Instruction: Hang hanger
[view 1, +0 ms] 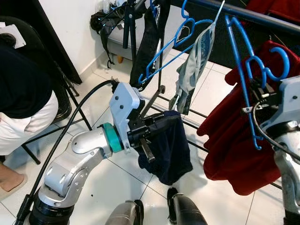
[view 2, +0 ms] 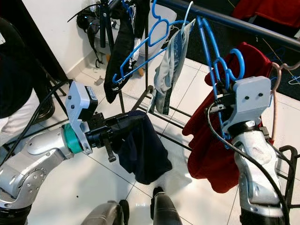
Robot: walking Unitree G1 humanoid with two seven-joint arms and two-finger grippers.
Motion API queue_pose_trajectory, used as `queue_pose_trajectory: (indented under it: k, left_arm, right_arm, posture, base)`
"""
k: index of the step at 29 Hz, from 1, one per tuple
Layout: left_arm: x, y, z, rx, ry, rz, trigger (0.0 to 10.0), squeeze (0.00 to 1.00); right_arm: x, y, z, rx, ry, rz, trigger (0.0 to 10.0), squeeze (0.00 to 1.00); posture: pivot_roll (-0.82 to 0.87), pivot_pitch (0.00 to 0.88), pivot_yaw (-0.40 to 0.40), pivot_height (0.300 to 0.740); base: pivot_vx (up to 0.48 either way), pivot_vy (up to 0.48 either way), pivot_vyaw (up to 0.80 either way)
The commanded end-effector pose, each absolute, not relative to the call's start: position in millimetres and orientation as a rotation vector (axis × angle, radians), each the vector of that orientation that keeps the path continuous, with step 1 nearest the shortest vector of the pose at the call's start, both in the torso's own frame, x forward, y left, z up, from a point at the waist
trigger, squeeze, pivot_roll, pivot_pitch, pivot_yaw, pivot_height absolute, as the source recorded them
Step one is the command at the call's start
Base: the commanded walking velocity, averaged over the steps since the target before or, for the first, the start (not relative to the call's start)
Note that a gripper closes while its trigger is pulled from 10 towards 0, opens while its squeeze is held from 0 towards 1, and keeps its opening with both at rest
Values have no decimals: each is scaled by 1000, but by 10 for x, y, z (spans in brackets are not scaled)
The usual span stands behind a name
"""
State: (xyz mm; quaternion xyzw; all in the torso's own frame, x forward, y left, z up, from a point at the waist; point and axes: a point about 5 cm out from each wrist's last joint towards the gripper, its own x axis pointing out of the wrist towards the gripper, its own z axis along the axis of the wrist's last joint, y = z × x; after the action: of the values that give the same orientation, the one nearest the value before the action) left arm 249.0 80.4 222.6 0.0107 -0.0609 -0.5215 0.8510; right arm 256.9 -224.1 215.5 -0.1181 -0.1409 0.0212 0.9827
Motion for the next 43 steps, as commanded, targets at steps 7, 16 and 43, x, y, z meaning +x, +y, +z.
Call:
queue_pose_trajectory:
  k: [7, 16, 43]
  left_arm:
    - [2495, 800, 2241, 35, -147, -1100, 10000, 0]
    - [3003, 1073, 2028, 184, -84, -660, 10000, 0]
    - [2765, 1588, 1845, 121, 94, -305, 10000, 0]
  right_arm:
    - [2486, -2129, 1901, -261, -155, 173, 10000, 0]
    - [2252, -2226, 1881, -423, 1, 444, 10000, 0]
    - [2129, -1681, 1898, -276, 99, 1008, 10000, 0]
  posture:
    - [-145, 191, 98, 740]
    - [-163, 188, 103, 740]
    - [-83, 204, 88, 740]
  base:
    - [0, 0, 0]
    - [0, 0, 0]
    - [0, 0, 0]
